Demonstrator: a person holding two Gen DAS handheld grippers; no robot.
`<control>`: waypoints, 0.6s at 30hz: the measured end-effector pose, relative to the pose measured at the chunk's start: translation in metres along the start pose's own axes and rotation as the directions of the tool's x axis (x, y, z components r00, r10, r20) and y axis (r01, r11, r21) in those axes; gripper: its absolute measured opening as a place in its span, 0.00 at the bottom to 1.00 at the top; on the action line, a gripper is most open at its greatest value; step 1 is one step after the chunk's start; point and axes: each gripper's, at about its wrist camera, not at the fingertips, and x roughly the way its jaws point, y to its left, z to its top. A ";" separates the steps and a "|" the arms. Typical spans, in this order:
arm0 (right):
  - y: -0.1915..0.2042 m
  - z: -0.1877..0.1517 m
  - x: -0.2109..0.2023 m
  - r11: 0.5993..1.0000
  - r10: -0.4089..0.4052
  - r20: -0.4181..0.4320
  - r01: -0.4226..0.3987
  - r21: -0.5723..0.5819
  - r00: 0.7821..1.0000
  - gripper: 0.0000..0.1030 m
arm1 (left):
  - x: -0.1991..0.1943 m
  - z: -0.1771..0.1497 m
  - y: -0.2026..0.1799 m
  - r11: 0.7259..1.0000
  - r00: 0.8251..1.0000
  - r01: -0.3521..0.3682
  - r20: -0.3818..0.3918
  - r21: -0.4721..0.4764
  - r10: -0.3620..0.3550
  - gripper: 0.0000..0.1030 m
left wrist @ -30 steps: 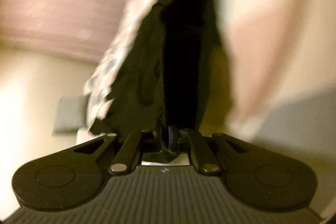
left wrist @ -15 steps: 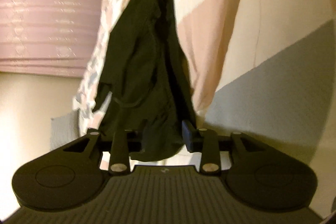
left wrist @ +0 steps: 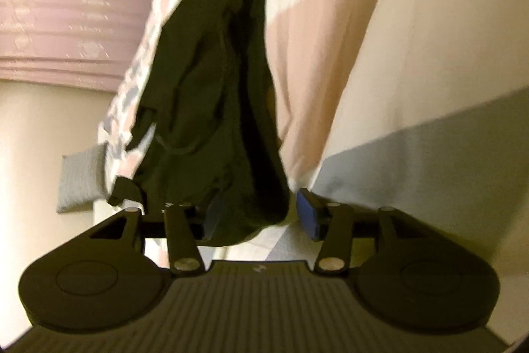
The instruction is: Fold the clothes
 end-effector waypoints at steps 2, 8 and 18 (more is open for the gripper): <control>0.001 0.003 0.005 1.000 -0.013 0.004 0.013 -0.008 1.000 0.71 | 0.011 0.001 -0.005 0.999 1.000 -0.015 0.010 0.036 0.014 0.44; 0.002 0.014 0.017 0.997 -0.028 0.018 0.030 -0.065 0.999 0.08 | 0.022 -0.012 0.012 0.997 0.999 -0.018 0.030 0.070 0.016 0.28; -0.037 -0.020 -0.043 0.993 -0.028 0.108 0.040 -0.110 0.994 0.07 | -0.064 -0.007 0.042 0.970 0.953 0.160 0.226 0.183 -0.200 0.08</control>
